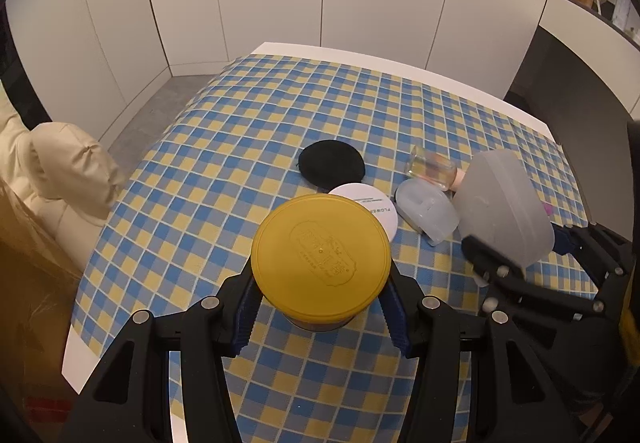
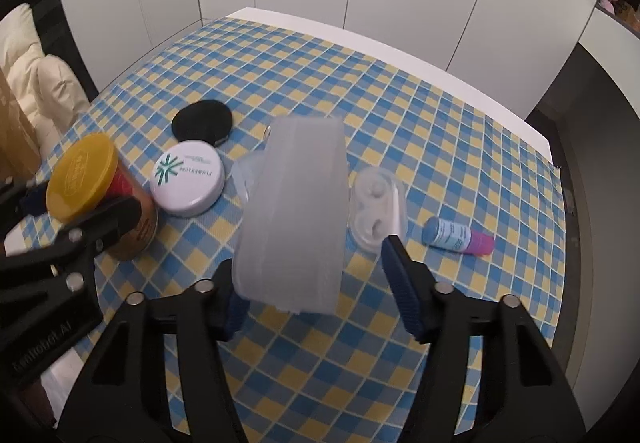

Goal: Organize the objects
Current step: 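Grasp the yellow-lidded jar with the left tool while the right tool grasps the translucent plastic box, then lift the jar and plastic box and carry both toward the cardboard box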

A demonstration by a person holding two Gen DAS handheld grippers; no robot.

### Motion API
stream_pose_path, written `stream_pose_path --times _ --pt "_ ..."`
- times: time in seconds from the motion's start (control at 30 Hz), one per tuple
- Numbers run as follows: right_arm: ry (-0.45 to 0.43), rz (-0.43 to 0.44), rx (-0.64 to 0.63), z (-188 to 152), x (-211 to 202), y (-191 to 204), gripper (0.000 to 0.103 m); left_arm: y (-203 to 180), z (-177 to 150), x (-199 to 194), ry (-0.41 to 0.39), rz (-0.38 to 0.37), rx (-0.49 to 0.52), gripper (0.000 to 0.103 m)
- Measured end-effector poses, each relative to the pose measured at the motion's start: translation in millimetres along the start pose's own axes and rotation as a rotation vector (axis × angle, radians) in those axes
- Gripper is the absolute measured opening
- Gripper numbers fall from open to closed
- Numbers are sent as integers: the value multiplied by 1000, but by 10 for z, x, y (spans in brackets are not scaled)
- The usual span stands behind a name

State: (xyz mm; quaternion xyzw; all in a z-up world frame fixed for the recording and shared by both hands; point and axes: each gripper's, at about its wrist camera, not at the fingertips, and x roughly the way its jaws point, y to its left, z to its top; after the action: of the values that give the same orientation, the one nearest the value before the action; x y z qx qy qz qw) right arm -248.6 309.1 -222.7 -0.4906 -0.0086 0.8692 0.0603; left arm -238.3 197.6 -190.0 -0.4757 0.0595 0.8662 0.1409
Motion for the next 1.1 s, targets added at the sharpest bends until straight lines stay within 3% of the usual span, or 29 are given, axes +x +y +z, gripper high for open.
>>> stream_pose_path --times 0.07,0.1,0.13,0.6,1.1 --pt "7 7 13 28 13 -10 44 5 4 -9 -1 3 4 54" --pt "8 9 14 30 7 -10 31 4 6 -22 -6 6 9 54" --pt "13 9 14 36 6 -10 28 -1 7 -39 -10 8 14 54" --pt "-34 7 82 58 -436 -243 28 -194 98 -381 -37 3 63 54" --pt "-61 11 180 67 -1396 -542 28 -459 292 -1244 -87 -50 92 54"
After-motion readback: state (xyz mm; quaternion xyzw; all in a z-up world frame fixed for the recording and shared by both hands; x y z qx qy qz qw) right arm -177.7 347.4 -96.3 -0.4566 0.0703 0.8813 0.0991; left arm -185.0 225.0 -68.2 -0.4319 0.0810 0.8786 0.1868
